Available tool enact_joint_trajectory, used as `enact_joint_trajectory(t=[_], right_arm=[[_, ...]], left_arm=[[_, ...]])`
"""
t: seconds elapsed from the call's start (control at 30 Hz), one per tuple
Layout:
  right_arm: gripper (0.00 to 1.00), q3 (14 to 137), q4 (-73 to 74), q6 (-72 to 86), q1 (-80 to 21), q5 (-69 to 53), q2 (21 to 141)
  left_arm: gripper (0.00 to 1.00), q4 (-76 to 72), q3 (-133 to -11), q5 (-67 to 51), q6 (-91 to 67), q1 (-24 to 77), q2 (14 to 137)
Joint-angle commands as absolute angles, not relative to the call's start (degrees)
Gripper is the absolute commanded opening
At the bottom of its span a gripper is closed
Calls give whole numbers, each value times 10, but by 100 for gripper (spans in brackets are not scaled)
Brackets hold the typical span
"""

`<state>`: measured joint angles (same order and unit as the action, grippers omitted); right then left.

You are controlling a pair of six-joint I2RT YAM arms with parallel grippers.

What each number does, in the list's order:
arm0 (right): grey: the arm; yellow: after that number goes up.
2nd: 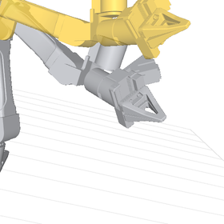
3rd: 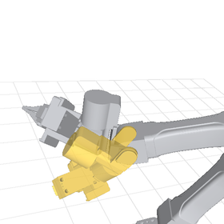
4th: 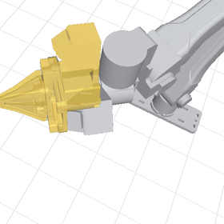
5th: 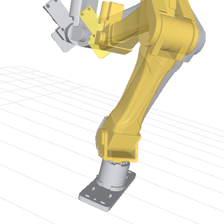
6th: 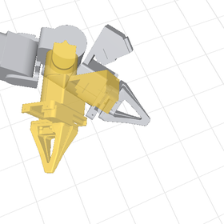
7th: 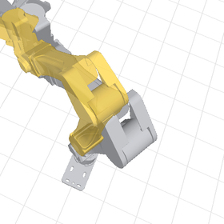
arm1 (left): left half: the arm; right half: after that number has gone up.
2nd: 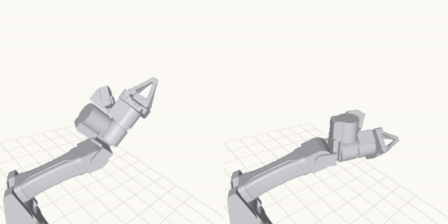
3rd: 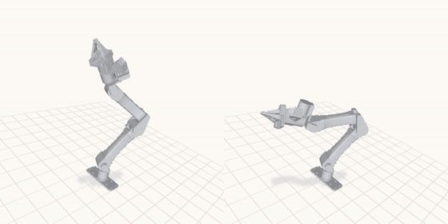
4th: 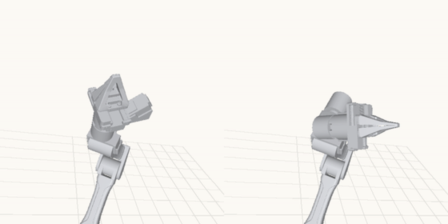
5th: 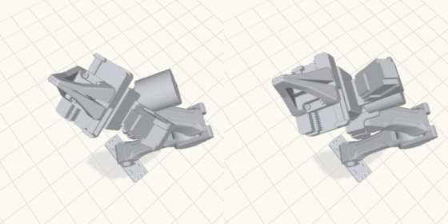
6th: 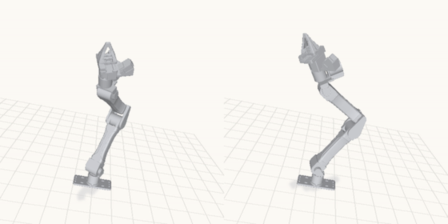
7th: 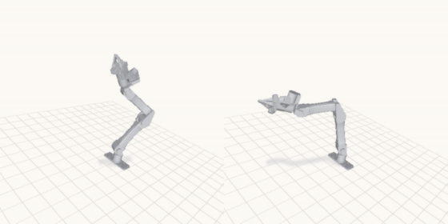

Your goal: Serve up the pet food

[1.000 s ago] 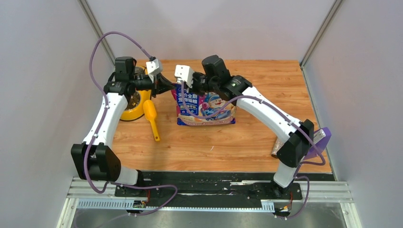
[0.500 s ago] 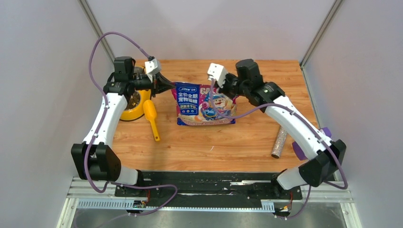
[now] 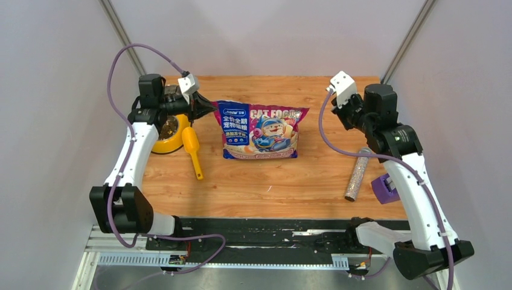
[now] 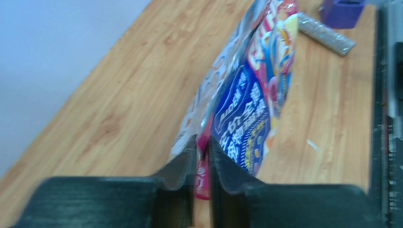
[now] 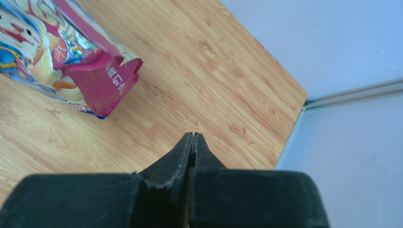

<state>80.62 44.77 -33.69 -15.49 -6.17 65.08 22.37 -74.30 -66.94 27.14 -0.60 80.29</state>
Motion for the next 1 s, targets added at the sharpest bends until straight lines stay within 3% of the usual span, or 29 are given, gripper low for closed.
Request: enact_joint_trajectory(t=[0.0, 0.07, 0.1, 0.17, 0.27, 0.37, 0.53, 0.6, 0.7, 0.97], right_arm=[[6, 797, 406, -244, -160, -1, 615], [37, 802, 387, -183, -160, -1, 606], [47, 807, 385, -153, -160, -1, 604], [58, 815, 381, -93, -159, -1, 601], [64, 820, 383, 0, -160, 26, 595], [63, 814, 384, 71, -159, 35, 577], [65, 807, 391, 175, -159, 155, 530], [74, 797, 399, 219, -160, 218, 497], [99, 782, 405, 248, -160, 289, 434], [100, 811, 457, 277, -159, 343, 346]], left_arm=[[42, 125, -719, -584, 177, -28, 753], [64, 93, -702, -541, 131, -28, 733], [91, 73, -691, -508, 113, -28, 726], [99, 64, -677, -446, 69, -28, 700], [100, 84, -673, -345, -39, -28, 652], [100, 218, -719, -269, -85, -28, 621], [100, 362, -729, -180, -157, -28, 553], [100, 410, -731, -156, -174, -28, 516], [100, 471, -741, -121, -191, -27, 456], [100, 556, -729, -68, -247, -24, 319]])
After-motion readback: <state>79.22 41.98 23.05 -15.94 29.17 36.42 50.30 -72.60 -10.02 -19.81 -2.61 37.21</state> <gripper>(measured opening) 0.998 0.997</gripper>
